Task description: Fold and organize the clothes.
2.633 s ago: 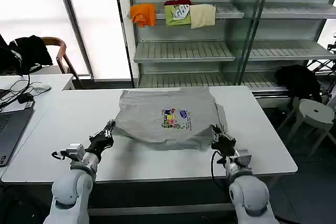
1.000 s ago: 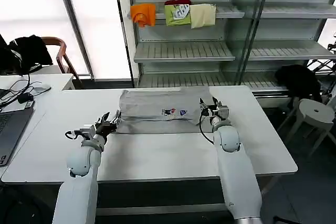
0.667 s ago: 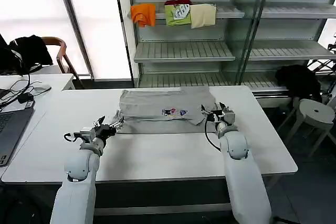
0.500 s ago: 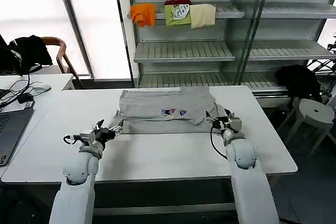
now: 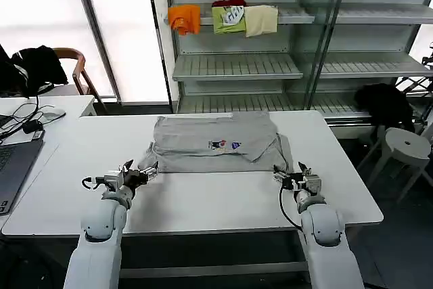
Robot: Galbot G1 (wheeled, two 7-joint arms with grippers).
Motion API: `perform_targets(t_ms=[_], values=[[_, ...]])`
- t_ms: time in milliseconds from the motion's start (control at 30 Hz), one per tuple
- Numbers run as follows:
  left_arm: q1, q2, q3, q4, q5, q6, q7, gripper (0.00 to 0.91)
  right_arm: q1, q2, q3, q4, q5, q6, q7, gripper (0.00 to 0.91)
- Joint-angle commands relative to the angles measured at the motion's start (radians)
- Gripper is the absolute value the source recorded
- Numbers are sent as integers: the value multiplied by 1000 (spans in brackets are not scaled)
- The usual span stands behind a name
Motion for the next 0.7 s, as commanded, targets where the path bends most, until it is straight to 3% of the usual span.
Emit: perform_targets(t_ms=[33, 133, 200, 300, 700], values=[[1, -3, 3, 23, 19, 9, 3, 484, -16, 1, 2, -13, -9, -4, 1, 0], [-1, -2, 5, 28, 22, 15, 1, 171, -10, 1, -5, -13, -12, -5, 2, 0], [-1, -1, 5, 33, 23, 15, 2, 50, -5, 2, -8, -14, -18, -6, 2, 0], [-3, 1, 3, 44, 21, 15, 4, 10, 0, 3, -11, -18, -19, -5, 1, 0], [11, 1, 3, 24, 14, -9, 2, 0, -6, 2, -17, 10, 15, -3, -1, 0]])
